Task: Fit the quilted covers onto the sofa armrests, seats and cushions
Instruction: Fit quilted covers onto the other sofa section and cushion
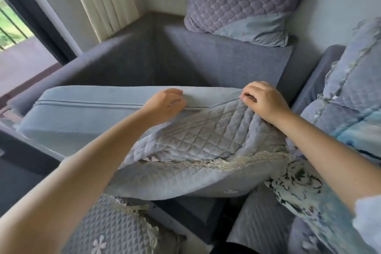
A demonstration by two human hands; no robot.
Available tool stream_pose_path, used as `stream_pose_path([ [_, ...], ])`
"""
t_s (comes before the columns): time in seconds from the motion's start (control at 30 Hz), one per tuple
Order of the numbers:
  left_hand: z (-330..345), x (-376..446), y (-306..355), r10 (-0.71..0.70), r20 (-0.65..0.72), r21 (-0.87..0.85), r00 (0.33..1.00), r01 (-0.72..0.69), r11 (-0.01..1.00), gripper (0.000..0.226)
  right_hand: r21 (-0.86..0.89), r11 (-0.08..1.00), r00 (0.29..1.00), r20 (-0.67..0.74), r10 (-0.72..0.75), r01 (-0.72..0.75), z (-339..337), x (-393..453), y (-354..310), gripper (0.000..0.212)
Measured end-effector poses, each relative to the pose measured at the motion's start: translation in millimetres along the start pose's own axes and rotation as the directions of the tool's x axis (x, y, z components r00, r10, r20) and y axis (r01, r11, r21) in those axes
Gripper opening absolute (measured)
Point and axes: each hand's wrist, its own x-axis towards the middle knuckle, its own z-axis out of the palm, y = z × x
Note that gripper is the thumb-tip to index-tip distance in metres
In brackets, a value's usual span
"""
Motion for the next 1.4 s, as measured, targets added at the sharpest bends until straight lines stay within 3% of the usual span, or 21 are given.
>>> stream_pose_path([
  [0.1,-25.5,-43.4,-28.4,-0.115,0.127,0.098,0.985,0.103,0.990,0.066,-0.106,0.988,0.993,0.060,-0.106,0.112,11.9,15.4,-12.5,0.052],
  [0.2,-33.8,-78.1,-60.7,-0.336,0.238,0.360,0.911,0.239,0.902,0.045,-0.141,0.972,0.973,0.165,-0.163,0.187,26.7,29.6,-30.0,0.051],
  [0.37,-27.0,-97.3,-87.9,-0.439,0.184,0.167,0.879,0.413,0.895,0.032,-0.147,0.970,0.966,0.201,-0.163,0.194,22.7,36.5,-34.6,0.058],
  [0.47,-19.5,-94.0,-88.3,-0.443,0.170,0.252,0.880,0.396,0.883,0.038,-0.184,0.950,0.957,0.196,-0.216,0.252,25.4,39.5,-39.3,0.051],
  [0.63,-24.7,-108.2,-96.0,-0.395,0.326,0.372,0.859,0.268,0.889,0.065,-0.130,0.961,0.941,0.271,-0.201,0.243,36.0,50.0,-52.4,0.045],
  [0.73,-23.1,-113.7,-96.2,-0.363,0.335,0.448,0.870,0.191,0.873,0.051,-0.086,0.954,0.936,0.235,-0.260,0.287,36.4,46.1,-52.1,0.040],
  [0.8,-25.9,-111.2,-92.3,-0.388,0.411,0.435,0.825,0.196,0.879,0.042,-0.043,0.942,0.928,0.193,-0.318,0.332,37.5,41.8,-48.0,0.041],
  [0.87,-35.9,-106.8,-89.5,-0.402,0.472,0.408,0.784,0.210,0.889,0.039,-0.051,0.950,0.906,0.321,-0.278,0.310,31.5,42.1,-56.3,0.049],
  [0.93,-49.7,-105.6,-90.6,-0.398,0.470,0.367,0.788,0.236,0.900,0.037,-0.159,0.937,0.840,0.509,-0.191,0.310,24.2,47.1,-67.0,0.061],
  [1.0,-61.4,-108.7,-93.6,-0.396,0.406,0.340,0.823,0.267,0.902,0.026,-0.160,0.926,0.763,0.623,-0.173,0.341,20.3,52.2,-76.2,0.066],
  [1.07,-70.9,-118.1,-92.6,-0.382,0.282,0.296,0.880,0.299,0.907,0.011,-0.027,0.962,0.717,0.672,-0.185,0.273,18.4,52.4,-74.7,0.062],
  [1.13,-79.8,-124.4,-89.6,-0.335,0.095,0.228,0.938,0.307,0.924,0.018,0.179,0.972,0.763,0.604,-0.231,0.153,23.0,43.8,-70.2,0.058],
  [1.2,-84.0,-116.7,-85.9,-0.331,-0.068,0.235,0.941,0.337,0.912,0.019,0.344,0.919,0.868,0.378,-0.322,0.191,29.0,32.9,-64.2,0.063],
  [1.27,-82.8,-101.4,-83.0,-0.339,-0.218,0.200,0.915,0.382,0.903,0.020,0.338,0.911,0.915,0.237,-0.327,0.237,36.3,28.2,-62.5,0.062],
  [1.33,-74.3,-78.0,-84.2,-0.319,-0.341,0.102,0.884,0.372,0.923,0.030,0.265,0.949,0.924,0.289,-0.249,0.172,37.1,28.0,-65.3,0.046],
  [1.4,-65.2,-54.7,-85.7,-0.391,-0.387,0.009,0.835,0.428,0.904,0.038,0.177,0.970,0.920,0.327,-0.217,0.166,36.5,28.5,-68.1,0.036],
])
